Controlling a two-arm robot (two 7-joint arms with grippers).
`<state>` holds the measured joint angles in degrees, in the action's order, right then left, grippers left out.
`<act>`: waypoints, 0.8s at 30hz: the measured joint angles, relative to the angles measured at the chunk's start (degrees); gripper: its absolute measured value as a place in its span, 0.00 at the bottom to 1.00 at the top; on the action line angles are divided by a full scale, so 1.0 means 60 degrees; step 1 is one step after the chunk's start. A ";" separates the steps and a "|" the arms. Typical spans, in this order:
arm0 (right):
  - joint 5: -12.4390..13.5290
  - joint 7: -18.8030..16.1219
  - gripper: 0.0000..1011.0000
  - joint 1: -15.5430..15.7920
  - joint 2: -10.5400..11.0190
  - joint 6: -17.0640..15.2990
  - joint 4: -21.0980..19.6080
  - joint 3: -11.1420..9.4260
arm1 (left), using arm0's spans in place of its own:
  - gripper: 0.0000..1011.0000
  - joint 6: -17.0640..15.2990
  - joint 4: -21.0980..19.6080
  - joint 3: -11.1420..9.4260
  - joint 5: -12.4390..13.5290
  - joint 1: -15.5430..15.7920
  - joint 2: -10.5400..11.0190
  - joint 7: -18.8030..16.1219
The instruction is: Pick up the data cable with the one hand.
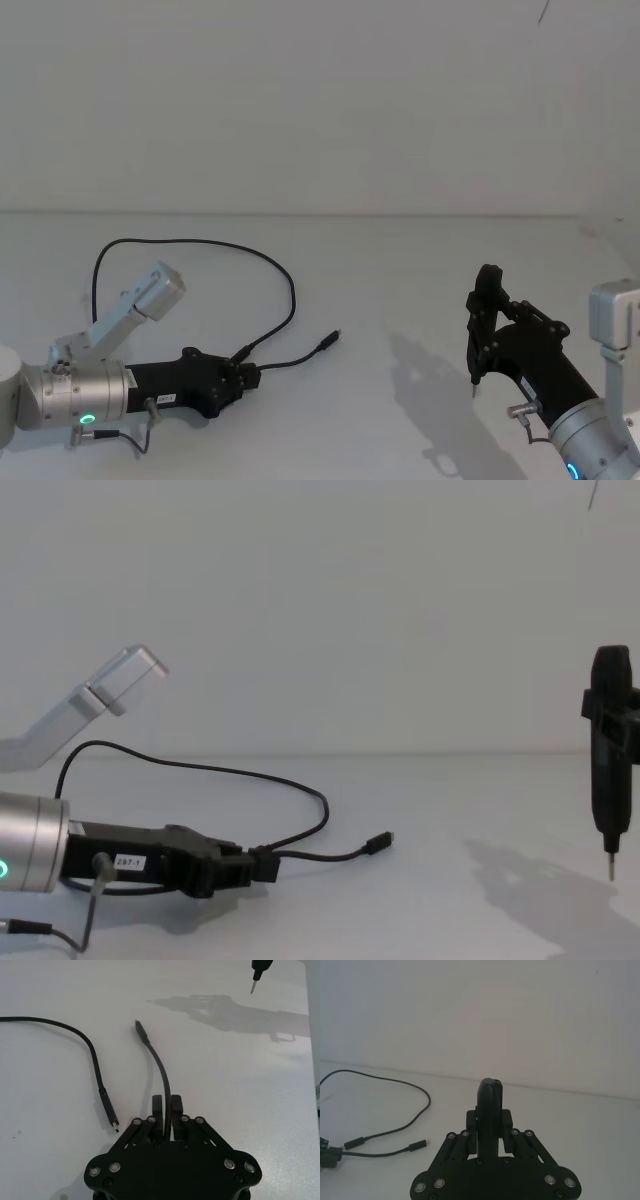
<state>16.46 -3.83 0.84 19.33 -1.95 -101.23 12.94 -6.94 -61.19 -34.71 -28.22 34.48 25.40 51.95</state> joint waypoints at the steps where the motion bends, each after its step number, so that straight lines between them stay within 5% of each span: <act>1: 0.0000 0.0000 0.28 0.0000 0.0000 0.0000 0.0000 0.0000 | 0.12 0.0000 0.0000 -0.0003 -0.0001 0.0001 0.0001 0.0001; 4: 0.0000 0.0000 0.28 0.0000 0.0000 0.0000 0.0000 0.0000 | 0.05 0.0019 -0.0026 -0.0005 -0.0015 0.0001 0.0009 -0.0004; 24: 0.0000 0.0000 0.28 0.0000 0.0000 0.0000 0.0000 0.0000 | 0.05 0.0533 -0.1087 -0.0087 -0.0258 0.0040 0.0132 0.0521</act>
<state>16.46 -3.83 0.84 19.33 -1.95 -101.23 12.94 -3.74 -67.71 -35.23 -29.76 34.72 26.19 55.08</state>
